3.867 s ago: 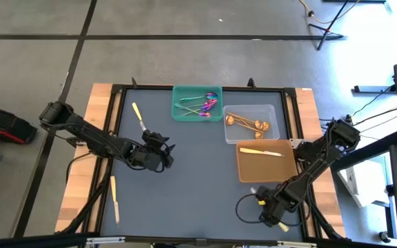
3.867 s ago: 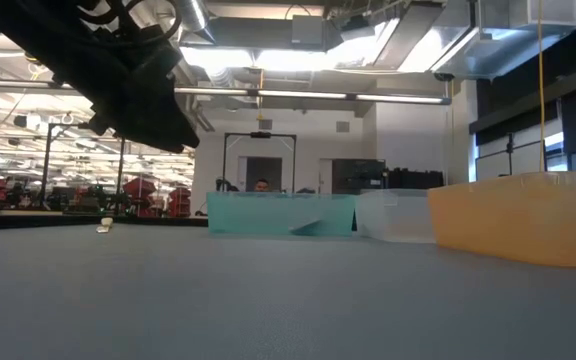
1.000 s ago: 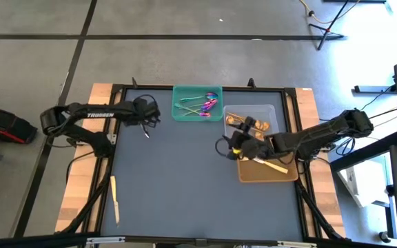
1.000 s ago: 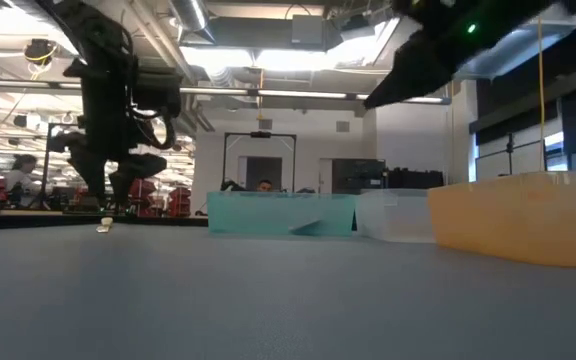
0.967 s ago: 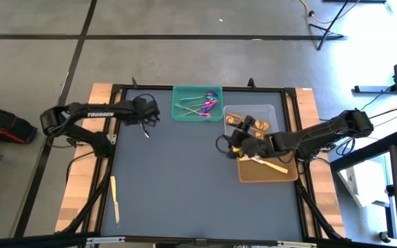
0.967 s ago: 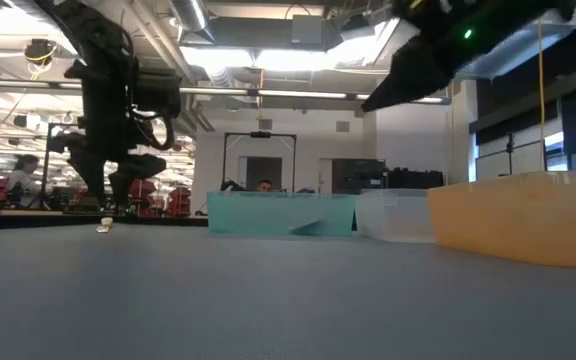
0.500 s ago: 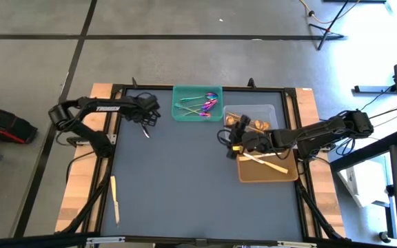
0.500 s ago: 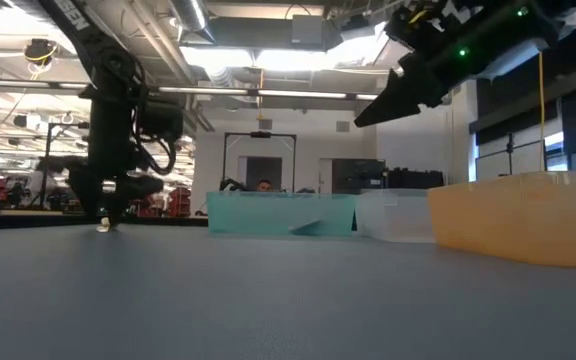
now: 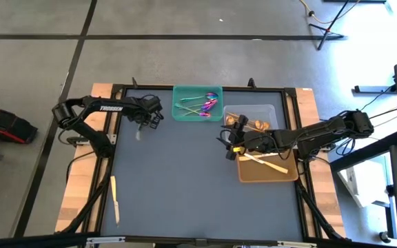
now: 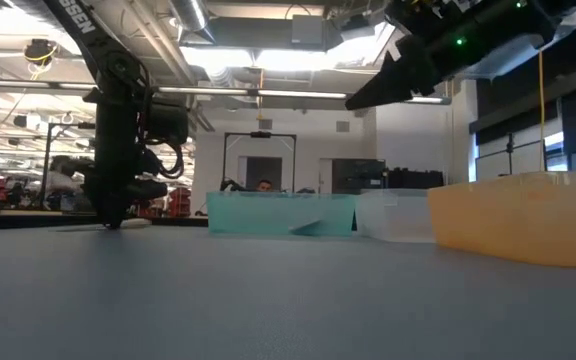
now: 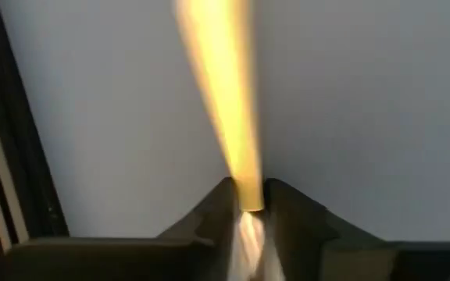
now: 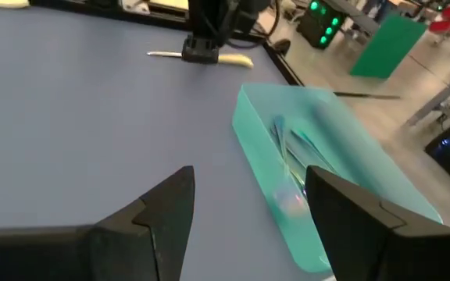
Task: Sort silverware by color (type)
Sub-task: Put the table knife into the orange bin
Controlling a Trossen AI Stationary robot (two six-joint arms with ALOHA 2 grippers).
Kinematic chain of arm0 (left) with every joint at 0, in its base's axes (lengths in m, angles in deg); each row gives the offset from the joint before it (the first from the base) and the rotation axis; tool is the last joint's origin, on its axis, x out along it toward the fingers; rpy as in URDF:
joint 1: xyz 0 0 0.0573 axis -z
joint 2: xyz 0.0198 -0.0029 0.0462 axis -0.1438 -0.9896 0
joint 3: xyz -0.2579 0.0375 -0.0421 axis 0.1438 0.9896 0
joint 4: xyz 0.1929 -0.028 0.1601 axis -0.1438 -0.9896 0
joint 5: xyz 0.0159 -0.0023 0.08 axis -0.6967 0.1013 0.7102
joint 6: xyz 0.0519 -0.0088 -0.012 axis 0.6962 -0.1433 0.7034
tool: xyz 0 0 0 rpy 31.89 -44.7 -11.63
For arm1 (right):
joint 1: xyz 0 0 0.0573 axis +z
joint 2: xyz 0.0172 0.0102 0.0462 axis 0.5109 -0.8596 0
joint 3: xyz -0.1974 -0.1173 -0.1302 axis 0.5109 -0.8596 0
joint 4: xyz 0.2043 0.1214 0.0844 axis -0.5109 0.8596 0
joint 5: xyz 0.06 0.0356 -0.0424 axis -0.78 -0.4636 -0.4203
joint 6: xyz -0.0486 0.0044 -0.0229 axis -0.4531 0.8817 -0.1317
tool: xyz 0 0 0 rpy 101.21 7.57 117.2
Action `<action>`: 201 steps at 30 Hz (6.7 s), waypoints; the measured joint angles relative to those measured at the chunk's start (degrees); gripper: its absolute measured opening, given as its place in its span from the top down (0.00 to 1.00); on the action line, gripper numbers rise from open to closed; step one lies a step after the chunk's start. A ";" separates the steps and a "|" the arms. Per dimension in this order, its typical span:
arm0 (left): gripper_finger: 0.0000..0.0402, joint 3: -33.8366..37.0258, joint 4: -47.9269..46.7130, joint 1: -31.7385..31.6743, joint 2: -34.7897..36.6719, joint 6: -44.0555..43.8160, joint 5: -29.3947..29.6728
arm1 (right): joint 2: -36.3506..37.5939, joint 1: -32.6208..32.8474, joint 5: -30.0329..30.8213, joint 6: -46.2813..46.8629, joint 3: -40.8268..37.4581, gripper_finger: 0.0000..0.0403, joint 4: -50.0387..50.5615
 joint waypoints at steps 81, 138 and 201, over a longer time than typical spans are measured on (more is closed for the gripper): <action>0.84 -4.70 -3.66 16.46 -0.26 11.95 -7.13 | 0.00 -0.02 -16.02 3.78 0.02 0.42 -1.35; 0.71 -1.31 46.92 77.64 -6.16 1.13 13.17 | -37.62 10.37 -20.40 12.66 10.36 0.44 -23.47; 0.71 0.83 53.35 75.21 -6.17 1.67 9.35 | 0.84 6.76 -26.45 16.08 12.83 0.89 39.74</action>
